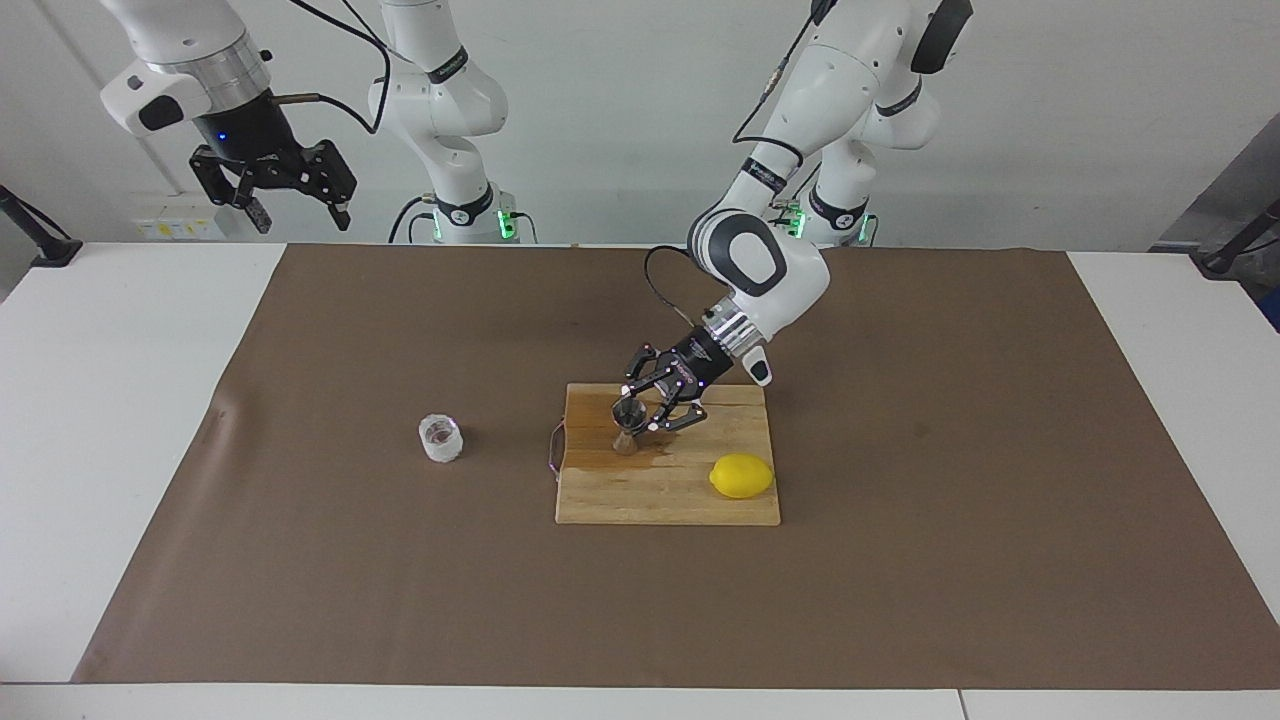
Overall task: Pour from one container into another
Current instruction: 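Lower the metal cup onto the board and open the left gripper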
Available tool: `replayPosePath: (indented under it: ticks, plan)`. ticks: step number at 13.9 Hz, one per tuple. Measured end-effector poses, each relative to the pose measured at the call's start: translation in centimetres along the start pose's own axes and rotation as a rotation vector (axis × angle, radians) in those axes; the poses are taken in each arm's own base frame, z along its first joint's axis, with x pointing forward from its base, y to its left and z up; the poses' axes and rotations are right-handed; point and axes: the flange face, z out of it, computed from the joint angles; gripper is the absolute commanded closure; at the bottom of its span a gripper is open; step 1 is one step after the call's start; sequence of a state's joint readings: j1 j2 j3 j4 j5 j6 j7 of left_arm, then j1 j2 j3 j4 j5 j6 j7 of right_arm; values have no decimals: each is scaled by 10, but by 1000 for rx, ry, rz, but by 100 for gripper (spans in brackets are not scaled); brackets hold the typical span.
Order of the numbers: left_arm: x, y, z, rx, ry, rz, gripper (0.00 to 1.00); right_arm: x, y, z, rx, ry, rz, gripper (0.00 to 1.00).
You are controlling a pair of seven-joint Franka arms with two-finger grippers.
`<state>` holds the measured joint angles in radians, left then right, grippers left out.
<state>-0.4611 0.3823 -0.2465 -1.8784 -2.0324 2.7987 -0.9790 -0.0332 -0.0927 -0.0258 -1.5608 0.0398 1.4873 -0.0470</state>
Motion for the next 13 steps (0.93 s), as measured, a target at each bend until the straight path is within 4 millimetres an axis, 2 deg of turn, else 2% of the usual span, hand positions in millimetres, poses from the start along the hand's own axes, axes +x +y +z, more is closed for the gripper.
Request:
replayPosePath:
  ticks: [6,7,8,12,13]
  plan:
    - [2,-2,1,-1,7,6,51,0,0,0,0,0,0,0]
    - [2,-2,1,-2,8,8,34,0,0,0,0,0,0,0]
    - [3,-2,1,-2,9,10,23,0,0,0,0,0,0,0]
    - [3,-3,2,-1,10,13,19,0,0,0,0,0,0,0]
    - [3,-3,2,-1,10,13,0,0,0,0,0,0,0,0]
